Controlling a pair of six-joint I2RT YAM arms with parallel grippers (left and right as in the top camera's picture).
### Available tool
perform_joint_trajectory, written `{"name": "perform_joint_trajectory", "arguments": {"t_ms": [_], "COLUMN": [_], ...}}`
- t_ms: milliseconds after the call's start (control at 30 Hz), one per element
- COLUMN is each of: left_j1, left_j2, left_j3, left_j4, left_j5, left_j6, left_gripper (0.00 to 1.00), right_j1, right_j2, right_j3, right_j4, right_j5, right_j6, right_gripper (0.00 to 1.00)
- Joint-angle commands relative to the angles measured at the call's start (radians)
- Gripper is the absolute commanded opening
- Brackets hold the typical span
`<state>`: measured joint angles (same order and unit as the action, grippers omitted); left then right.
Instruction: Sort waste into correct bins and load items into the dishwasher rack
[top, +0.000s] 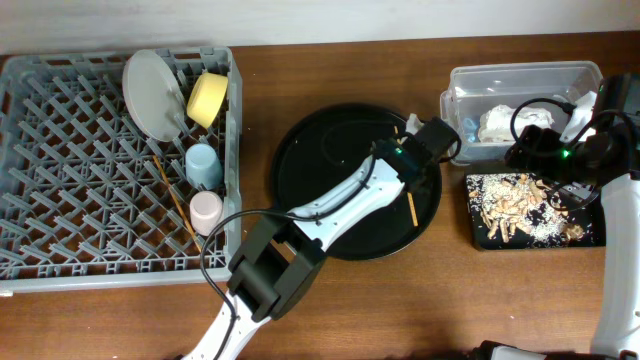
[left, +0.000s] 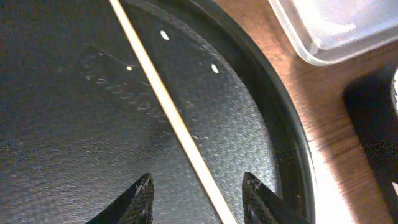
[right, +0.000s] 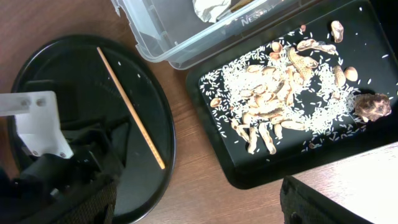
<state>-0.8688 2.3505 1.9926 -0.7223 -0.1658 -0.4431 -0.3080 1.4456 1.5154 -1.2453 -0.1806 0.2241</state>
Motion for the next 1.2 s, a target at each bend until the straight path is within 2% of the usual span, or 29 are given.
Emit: {"name": "perform_joint_trajectory", "arguments": {"t_ms": [0,200,567,600,733,800,967,1133,1167], "left_j1": [-0.012,-0.012,-0.012,-0.012,-0.012,-0.012,-0.012,-0.012,-0.012], "left_j2": [0.064,0.077,0.131,0.131,0.131,0.131,0.130,0.130,0.130], "left_j3": [0.002,0.002,0.002,0.002,0.002,0.002,0.008,0.070,0.071], "left_j4": [-0.005,-0.008,-0.005,-0.005,-0.004,-0.005,-0.009,-0.079,-0.079], "left_j5": [-0.011,-0.011,0.019,0.019,0.019,0.019,0.019,0.019,0.018], "left_j6": [-0.016,-0.016,-0.016,-0.016,-0.015,-0.015,-0.012,-0.009,-0.008], "left_gripper": [0.45,0.39,0.38,0.34,0.09,0.01,0.01,0.01,0.03], "right_j1": [0.000,0.000,0.000,0.000,0.000,0.000,0.000,0.000,0.000], "right_j2": [0.001,0.001,0.001,0.001,0.001,0.001,0.001,0.001,0.001], "right_j3": [-0.006,-0.007,-0.007,-0.007,-0.007,-0.007,-0.007,-0.007,-0.007], "right_j4": [-0.001,0.000,0.003,0.003,0.003,0.003,0.003,0.003,0.003], "right_j5": [0.009,0.009,0.009,0.009,0.009,0.009,0.009,0.009,0.009], "right_j6": [-0.011,-0.011,-0.011,-0.011,-0.011,-0.011,-0.011,-0.011,-0.011], "right_gripper": [0.85,0.85,0.85,0.85,0.85,0.85,0.85,0.85,0.85]}}
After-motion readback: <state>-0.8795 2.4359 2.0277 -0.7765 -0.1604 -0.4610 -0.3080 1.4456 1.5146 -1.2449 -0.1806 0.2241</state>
